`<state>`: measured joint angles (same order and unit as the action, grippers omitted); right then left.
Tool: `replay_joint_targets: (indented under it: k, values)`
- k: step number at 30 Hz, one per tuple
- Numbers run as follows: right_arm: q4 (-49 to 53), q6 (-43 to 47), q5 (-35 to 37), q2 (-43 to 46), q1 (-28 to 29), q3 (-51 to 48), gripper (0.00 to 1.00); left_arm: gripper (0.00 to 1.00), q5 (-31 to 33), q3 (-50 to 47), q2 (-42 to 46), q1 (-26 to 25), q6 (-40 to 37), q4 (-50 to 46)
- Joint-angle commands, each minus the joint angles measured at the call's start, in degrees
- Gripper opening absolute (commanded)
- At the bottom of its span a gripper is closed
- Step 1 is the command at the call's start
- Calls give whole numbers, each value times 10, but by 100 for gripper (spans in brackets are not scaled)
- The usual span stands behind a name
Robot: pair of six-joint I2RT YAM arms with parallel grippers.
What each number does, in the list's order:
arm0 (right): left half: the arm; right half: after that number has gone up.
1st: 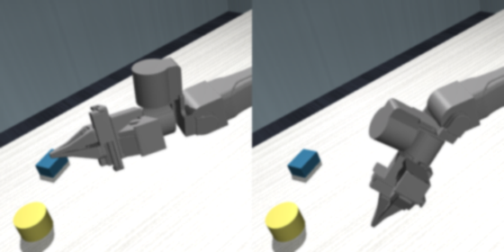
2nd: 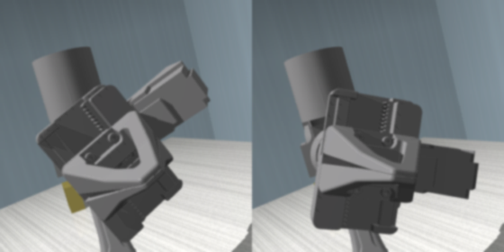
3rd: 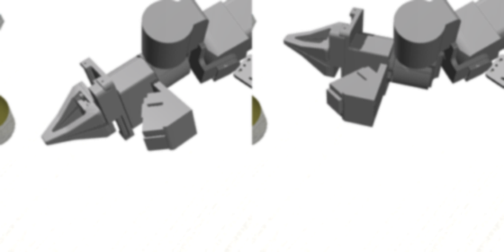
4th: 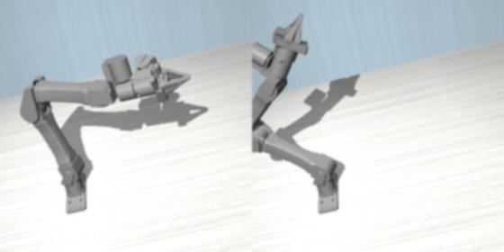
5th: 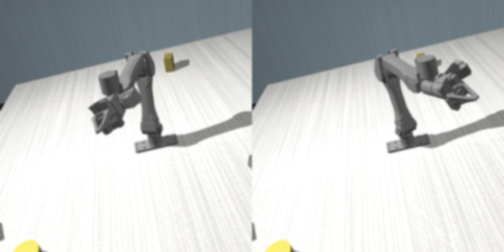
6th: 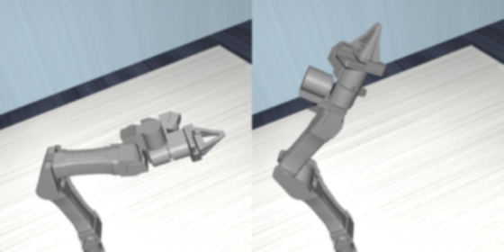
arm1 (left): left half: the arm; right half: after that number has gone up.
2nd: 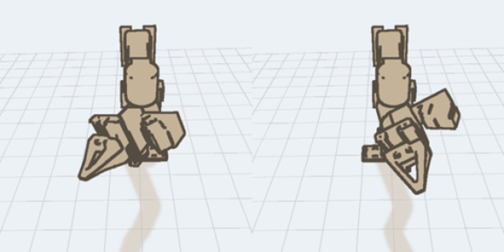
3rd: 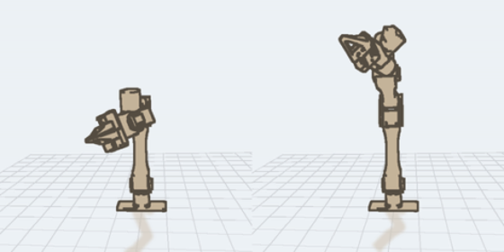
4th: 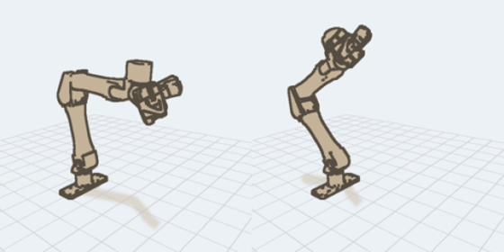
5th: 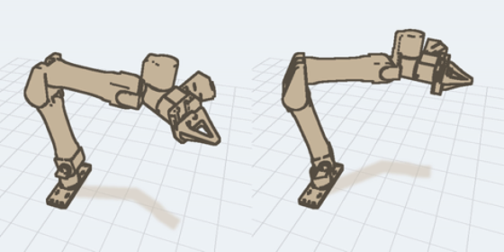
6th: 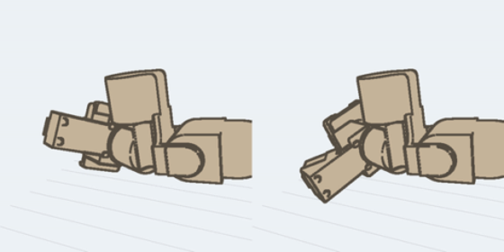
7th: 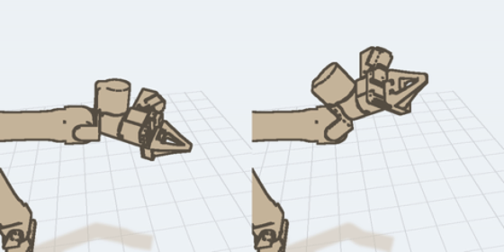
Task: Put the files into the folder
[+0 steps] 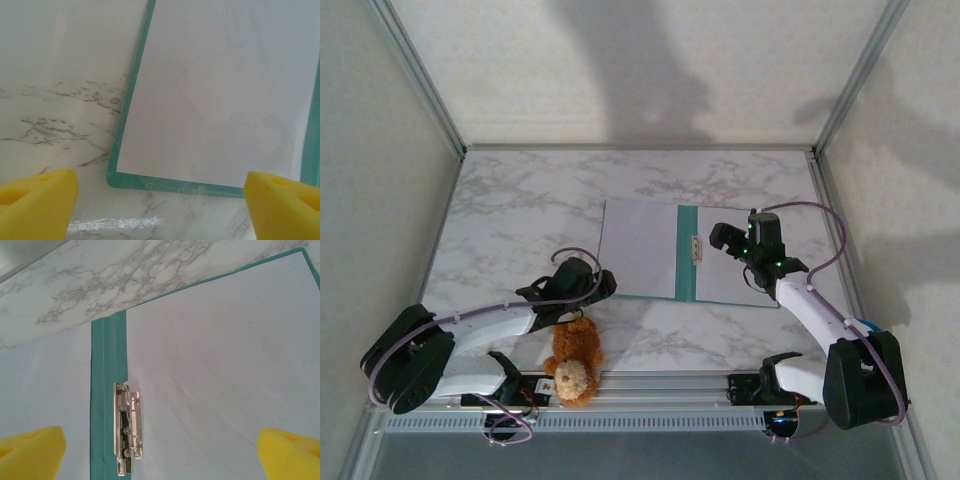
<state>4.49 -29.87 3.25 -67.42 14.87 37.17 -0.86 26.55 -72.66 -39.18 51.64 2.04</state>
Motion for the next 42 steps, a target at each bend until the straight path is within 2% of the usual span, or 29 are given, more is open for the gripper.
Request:
replay_joint_targets:
  k: [1, 10, 28, 36, 42]
  values:
    - [3, -5, -2, -9, -2, 19, 98, 82, -23, 8, -18, 8, 10, 16]
    - [12, -5, -4, -21, -3, 27, 98, 73, -99, 2, -42, 43, 25, 39]
    - [19, -7, -15, -37, -1, 38, 98, 61, -146, -14, -76, 72, 56, 114]
    - [20, -6, -7, -39, -1, 39, 98, 51, -162, -23, -97, 82, 49, 174]
    - [22, -6, -6, -40, -2, 41, 98, 37, -176, -43, -96, 95, 38, 222]
